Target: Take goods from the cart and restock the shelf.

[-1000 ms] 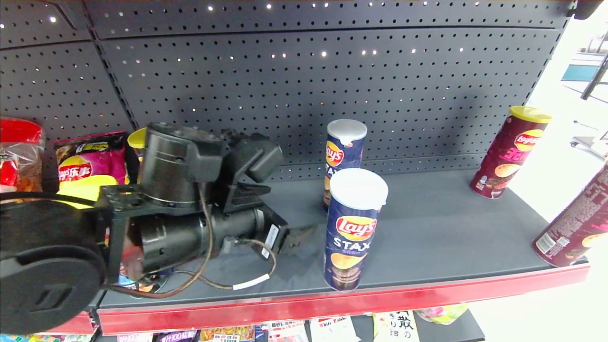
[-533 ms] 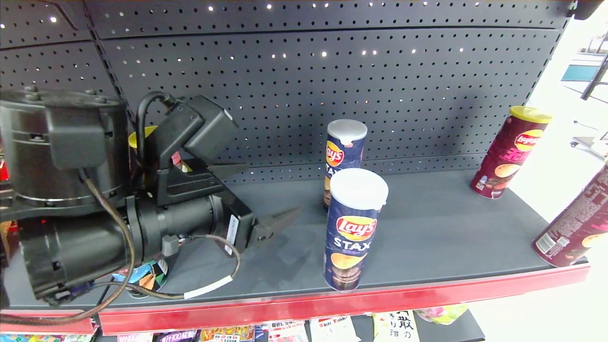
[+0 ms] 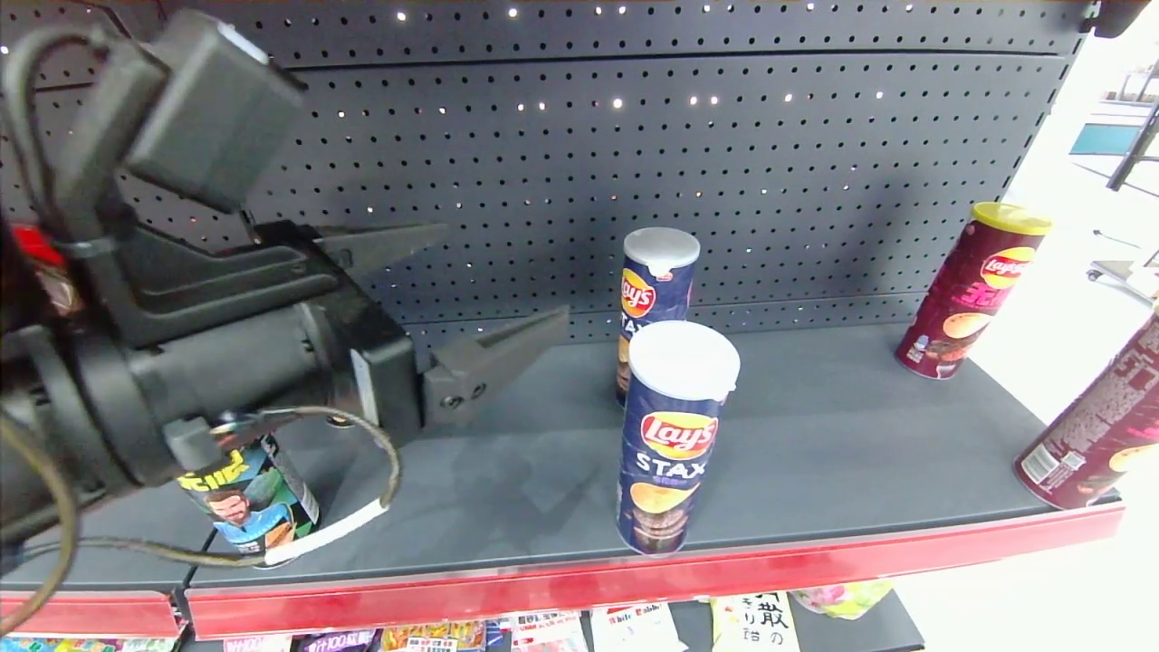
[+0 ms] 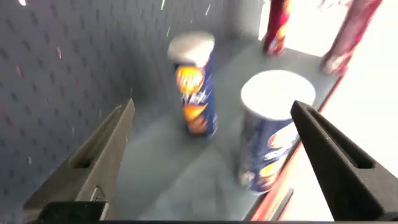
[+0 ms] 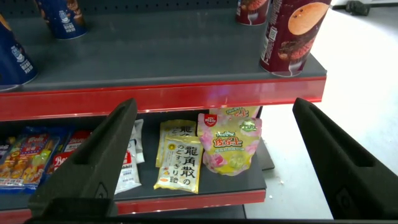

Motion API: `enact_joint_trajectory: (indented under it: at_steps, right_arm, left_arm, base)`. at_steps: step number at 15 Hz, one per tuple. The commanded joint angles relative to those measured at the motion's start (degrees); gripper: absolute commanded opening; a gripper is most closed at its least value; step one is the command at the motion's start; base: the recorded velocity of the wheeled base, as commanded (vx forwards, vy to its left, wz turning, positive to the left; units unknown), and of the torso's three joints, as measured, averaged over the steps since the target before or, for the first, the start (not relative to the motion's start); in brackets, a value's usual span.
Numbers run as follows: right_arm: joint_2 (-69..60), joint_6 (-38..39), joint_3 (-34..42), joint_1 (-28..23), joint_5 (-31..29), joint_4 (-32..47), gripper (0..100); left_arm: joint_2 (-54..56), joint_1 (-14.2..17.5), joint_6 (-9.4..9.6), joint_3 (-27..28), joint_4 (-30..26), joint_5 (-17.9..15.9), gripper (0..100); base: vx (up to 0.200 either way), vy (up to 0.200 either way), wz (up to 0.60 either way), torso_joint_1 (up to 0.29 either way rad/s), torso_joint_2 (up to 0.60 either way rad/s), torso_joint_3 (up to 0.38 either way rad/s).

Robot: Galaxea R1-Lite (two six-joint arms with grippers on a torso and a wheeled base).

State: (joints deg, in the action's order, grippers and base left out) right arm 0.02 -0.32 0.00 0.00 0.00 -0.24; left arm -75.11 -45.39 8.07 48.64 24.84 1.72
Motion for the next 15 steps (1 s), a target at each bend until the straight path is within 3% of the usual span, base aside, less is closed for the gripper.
enact_joint_trajectory:
  at_steps: [1,4,5,7,8,10,11,12,15]
  right_arm:
    - [0.0,0.0,0.0,0.0,0.0,0.0,100]
    - [0.0,0.0,0.0,0.0,0.0,0.0,100]
    - [0.0,0.0,0.0,0.0,0.0,0.0,100]
    - [0.0,0.0,0.0,0.0,0.0,0.0,100]
    - [0.0,0.0,0.0,-0.1,0.0,0.0,100]
    - [0.0,0.0,0.0,0.0,0.0,0.0,100]
    - [0.0,0.0,0.0,0.0,0.0,0.0,100]
    - [0.0,0.0,0.0,0.0,0.0,0.0,100]
    - [0.0,0.0,0.0,0.0,0.0,0.0,100]
  left_arm:
    - [8.8,-0.6,0.89,0.0,-0.1,0.3,100]
    - [15.9,4.0,1.07,0.3,-3.2,3.8,100]
    - [19.6,11.5,1.07,0.1,-6.3,4.0,100]
    - [25.2,22.2,0.89,-0.8,-12.4,3.1,100]
    - [27.9,25.0,0.89,-1.7,-15.7,2.6,100]
    - [38.5,32.4,0.63,-5.7,-27.0,1.4,100]
    - [39.0,32.6,0.63,-5.9,-27.3,1.4,100]
    - [47.2,37.8,-0.69,-8.8,-36.1,1.4,100]
    - [57.2,42.6,-3.94,-9.1,-51.1,1.4,100]
  base:
    - [0.0,0.0,0.0,0.0,0.0,0.0]
    - [0.0,0.0,0.0,0.0,0.0,0.0]
    - [0.0,0.0,0.0,0.0,0.0,0.0]
    - [0.0,0.0,0.0,0.0,0.0,0.0]
    - [0.0,0.0,0.0,0.0,0.0,0.0]
    - [0.0,0.0,0.0,0.0,0.0,0.0]
    - [0.0,0.0,0.0,0.0,0.0,0.0]
    - [0.0,0.0,0.0,0.0,0.0,0.0]
    - [0.0,0.0,0.0,0.0,0.0,0.0]
